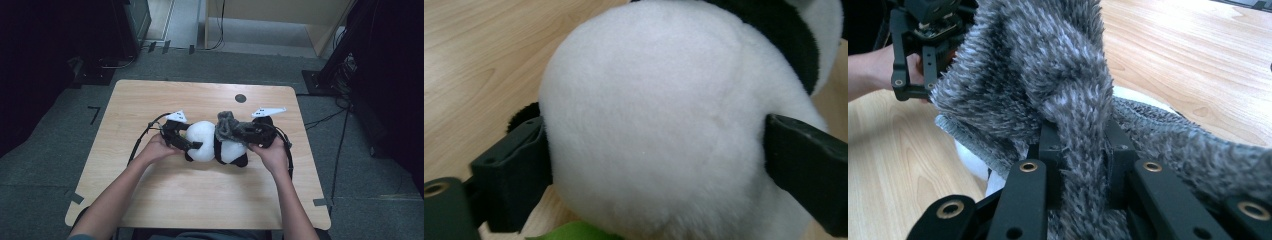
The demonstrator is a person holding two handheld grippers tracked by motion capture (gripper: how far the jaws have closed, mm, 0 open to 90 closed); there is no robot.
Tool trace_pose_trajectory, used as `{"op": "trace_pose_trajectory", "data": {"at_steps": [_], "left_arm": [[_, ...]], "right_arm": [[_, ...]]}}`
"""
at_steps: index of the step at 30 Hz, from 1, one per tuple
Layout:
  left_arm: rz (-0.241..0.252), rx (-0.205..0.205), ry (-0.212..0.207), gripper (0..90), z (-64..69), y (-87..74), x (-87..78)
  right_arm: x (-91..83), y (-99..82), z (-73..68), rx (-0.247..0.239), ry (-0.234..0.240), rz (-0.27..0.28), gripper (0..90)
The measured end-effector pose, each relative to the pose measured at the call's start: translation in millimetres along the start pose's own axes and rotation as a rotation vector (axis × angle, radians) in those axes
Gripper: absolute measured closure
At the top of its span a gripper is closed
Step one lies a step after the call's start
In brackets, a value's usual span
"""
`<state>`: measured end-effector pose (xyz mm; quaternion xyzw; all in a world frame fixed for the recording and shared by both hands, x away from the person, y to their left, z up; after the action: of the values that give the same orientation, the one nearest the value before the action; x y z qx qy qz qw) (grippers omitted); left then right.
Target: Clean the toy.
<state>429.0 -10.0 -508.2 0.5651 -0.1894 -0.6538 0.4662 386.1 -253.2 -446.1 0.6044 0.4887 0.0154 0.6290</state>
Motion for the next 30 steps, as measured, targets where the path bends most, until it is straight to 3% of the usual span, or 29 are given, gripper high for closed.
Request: {"op": "trace_pose_trajectory", "data": {"at_steps": [3, 7, 9, 13, 16, 19, 23, 26, 30], "left_arm": [[0.009, 0.008, 0.017, 19.5, 6.2, -1.4, -2.4], [0.009, -0.013, 0.026, 39.7, 12.4, -0.1, -6.2], [0.009, -0.005, 0.040, 47.2, 16.4, 1.5, -8.8], [0.055, -0.054, 0.059, 58.3, 23.3, 2.5, -13.6], [0.109, -0.085, 0.078, 61.5, 26.6, 5.7, -20.5], [0.147, -0.108, 0.128, 62.5, 30.1, 13.6, -29.7], [0.217, -0.204, 0.159, 62.4, 29.1, 21.9, -42.0], [0.242, -0.224, 0.184, 62.3, 31.9, 26.3, -44.7], [0.246, -0.236, 0.196, 62.2, 39.7, 28.3, -39.7]], "right_arm": [[1.0, 1.4, 4.1, 0.012, -0.001, 0.016, 76.9], [1.2, 6.4, 7.5, 0.010, -0.047, 0.034, 76.9], [0.7, 9.4, 7.2, -0.005, -0.070, 0.031, 76.9], [-6.3, 18.4, 4.4, -0.004, -0.108, 0.029, 77.1], [-16.7, 27.0, 0.2, 0.007, -0.117, 0.043, 77.2], [-32.8, 41.2, -10.3, 0.004, -0.102, 0.110, 77.4], [-47.5, 58.8, -32.8, -0.039, -0.098, 0.160, 77.4], [-42.8, 62.0, -51.8, -0.072, -0.089, 0.165, 77.4], [-14.0, 51.7, -74.1, -0.096, -0.062, 0.118, 77.6]]}}
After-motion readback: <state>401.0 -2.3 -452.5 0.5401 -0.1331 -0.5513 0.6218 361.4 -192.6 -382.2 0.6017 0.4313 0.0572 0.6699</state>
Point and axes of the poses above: each handheld gripper's, and its own axes: x roughly forward along the jaws, y roughly out of its top, z roughly to its right, the point moved 5 cm from there along x, roughly forward along the jaws, and after that the axes turned 5 degrees about -y, right-handed, at the moved point
